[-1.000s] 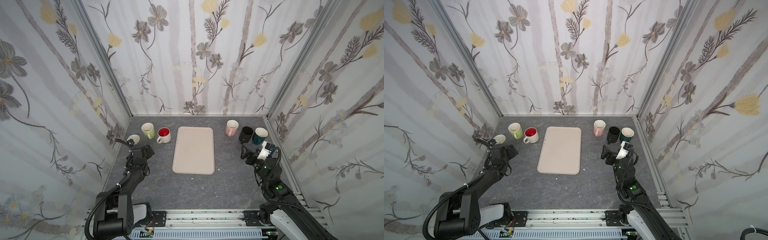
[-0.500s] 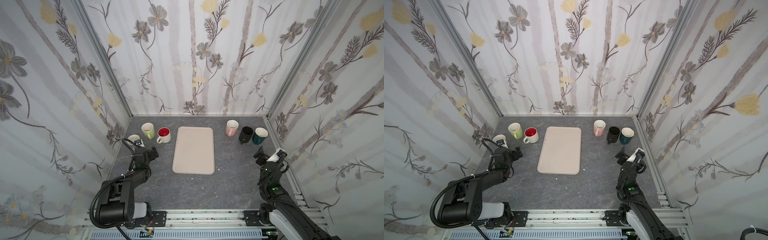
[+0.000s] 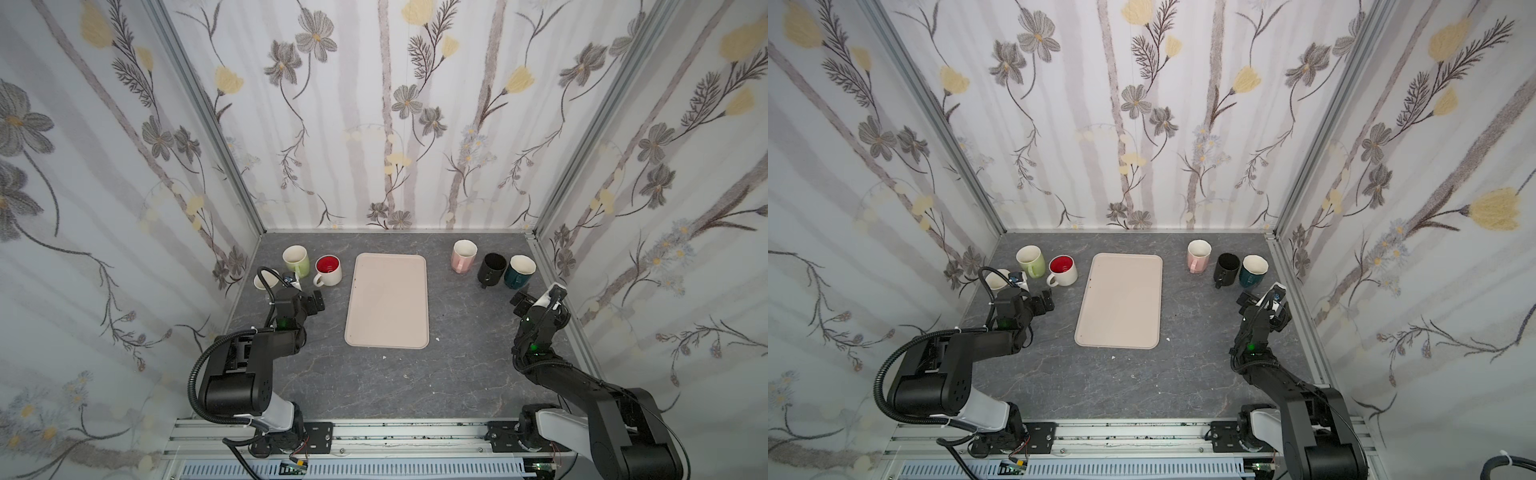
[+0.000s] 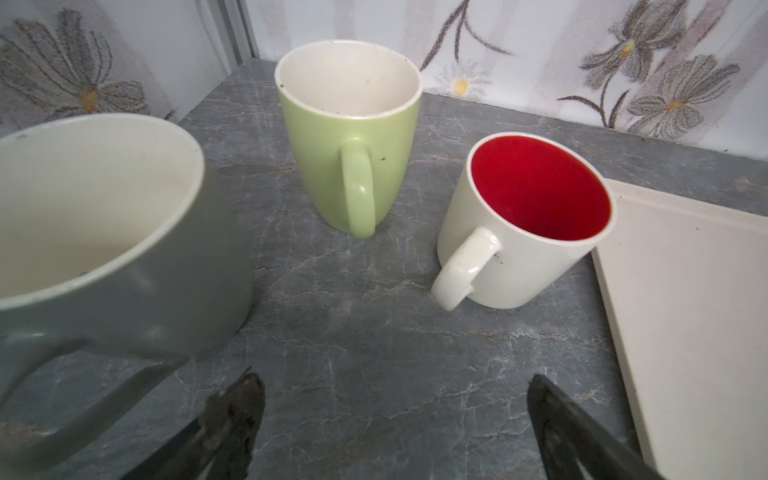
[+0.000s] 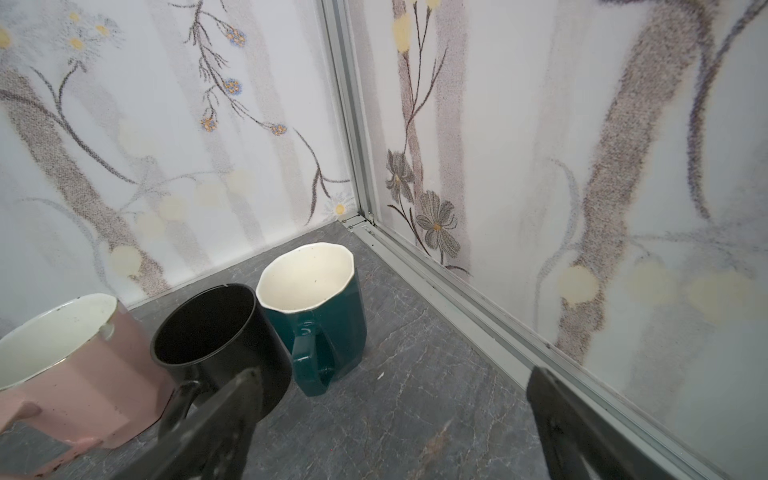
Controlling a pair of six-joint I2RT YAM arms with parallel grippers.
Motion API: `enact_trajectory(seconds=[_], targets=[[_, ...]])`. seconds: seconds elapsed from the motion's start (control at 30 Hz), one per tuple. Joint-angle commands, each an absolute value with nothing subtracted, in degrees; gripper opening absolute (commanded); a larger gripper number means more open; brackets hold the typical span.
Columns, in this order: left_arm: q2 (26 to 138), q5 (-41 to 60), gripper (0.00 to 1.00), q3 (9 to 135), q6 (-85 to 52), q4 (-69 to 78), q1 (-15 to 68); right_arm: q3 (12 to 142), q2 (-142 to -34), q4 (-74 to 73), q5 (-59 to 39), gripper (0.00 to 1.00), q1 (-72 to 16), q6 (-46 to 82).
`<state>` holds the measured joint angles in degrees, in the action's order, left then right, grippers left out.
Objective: Turn the mug right side up
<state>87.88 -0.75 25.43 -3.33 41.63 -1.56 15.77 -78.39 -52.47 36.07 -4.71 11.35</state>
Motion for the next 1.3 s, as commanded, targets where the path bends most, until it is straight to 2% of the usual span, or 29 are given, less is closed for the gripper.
enact_trajectory(seconds=[0.0, 0.07, 0.4, 0.67, 0.8, 0.9, 0.97, 1.07, 1.27], targets=[[89.00, 0.64, 1.00, 23.74, -2.09, 48.87, -1.67, 16.40, -83.09, -63.15, 32.62, 1.00, -4.38, 7.95], [89.47, 1.60, 1.00, 23.19, -1.61, 49.97, -1.68, 19.55, -83.74, -56.60, 31.73, 1.00, -4.77, 7.90], [89.91, 4.26, 1.00, 22.52, -0.81, 51.59, -1.65, 17.46, -84.17, -62.42, 25.17, 1.00, -5.58, 3.42], [89.65, 9.05, 1.00, 20.12, 1.11, 56.03, -1.58, 15.10, -83.96, -66.85, 23.99, 1.00, -6.79, 1.52], [89.65, 7.67, 1.00, 17.62, 0.79, 60.42, -1.42, 10.70, -83.47, -74.29, 20.74, 1.00, -6.54, 0.71], [89.63, 5.80, 1.00, 18.59, 0.68, 58.65, -0.98, 9.19, -87.43, -81.69, 18.72, 1.00, -6.18, -0.16], [89.91, 3.10, 1.00, 18.76, -0.03, 58.58, -0.80, 10.33, -85.49, -75.62, 18.55, 1.00, -6.12, 0.41], [89.78, -2.54, 1.00, 21.77, -2.75, 52.65, -1.09, 9.91, -86.76, -78.86, 17.78, 1.00, -5.63, 0.48], [89.68, -3.28, 1.00, 22.19, -2.16, 51.95, -0.58, 10.46, -86.57, -77.42, 17.44, 1.00, -5.23, 0.92]])
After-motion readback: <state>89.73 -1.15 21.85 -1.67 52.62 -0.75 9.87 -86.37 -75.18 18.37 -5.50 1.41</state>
